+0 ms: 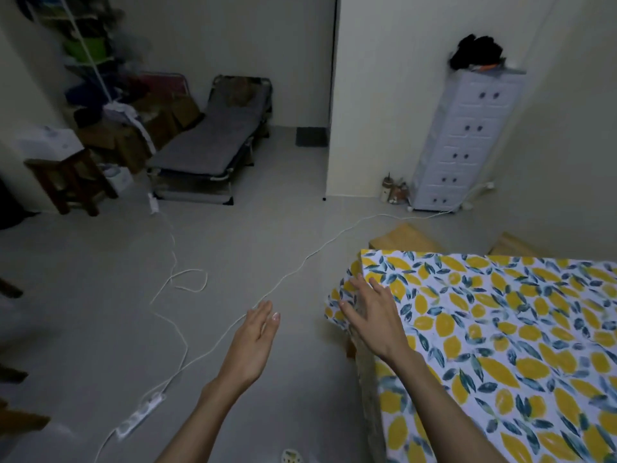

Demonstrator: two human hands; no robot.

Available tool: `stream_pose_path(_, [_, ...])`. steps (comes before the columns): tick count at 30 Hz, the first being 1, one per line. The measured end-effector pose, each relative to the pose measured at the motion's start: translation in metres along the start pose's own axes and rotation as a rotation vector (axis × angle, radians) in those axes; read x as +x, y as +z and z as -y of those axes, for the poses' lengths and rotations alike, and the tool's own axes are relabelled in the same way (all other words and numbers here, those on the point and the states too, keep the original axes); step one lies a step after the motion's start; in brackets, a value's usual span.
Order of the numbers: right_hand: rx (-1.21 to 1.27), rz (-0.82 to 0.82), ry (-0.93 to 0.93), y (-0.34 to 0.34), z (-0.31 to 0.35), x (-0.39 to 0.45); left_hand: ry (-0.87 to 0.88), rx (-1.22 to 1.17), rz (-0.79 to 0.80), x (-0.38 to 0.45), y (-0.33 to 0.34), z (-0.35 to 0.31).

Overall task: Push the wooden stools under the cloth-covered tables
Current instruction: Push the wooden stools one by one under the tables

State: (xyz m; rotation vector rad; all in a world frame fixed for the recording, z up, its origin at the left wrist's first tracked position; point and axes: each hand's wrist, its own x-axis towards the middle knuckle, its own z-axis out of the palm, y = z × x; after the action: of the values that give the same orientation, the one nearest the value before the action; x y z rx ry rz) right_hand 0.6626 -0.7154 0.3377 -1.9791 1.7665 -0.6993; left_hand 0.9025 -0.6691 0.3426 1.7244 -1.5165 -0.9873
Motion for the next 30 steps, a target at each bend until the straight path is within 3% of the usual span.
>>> stream_pose_path(9, [-0.022, -0.061, 0.091, -0.003, -0.01, 0.194, 0.087, 0.031, 0.1, 0.215, -0.004, -0.037])
stream_pose_path(19, [-0.1, -0.236, 0.326, -0.01, -0.075, 0.409, 0.328, 0.12, 0.377, 0.513, 0.031, -0.099])
stream_pose_path(30, [-0.132, -0.449, 0.681, -0.062, -0.18, 0.558, 0.551, 0.201, 0.714, 0.746, 0.149, -0.211])
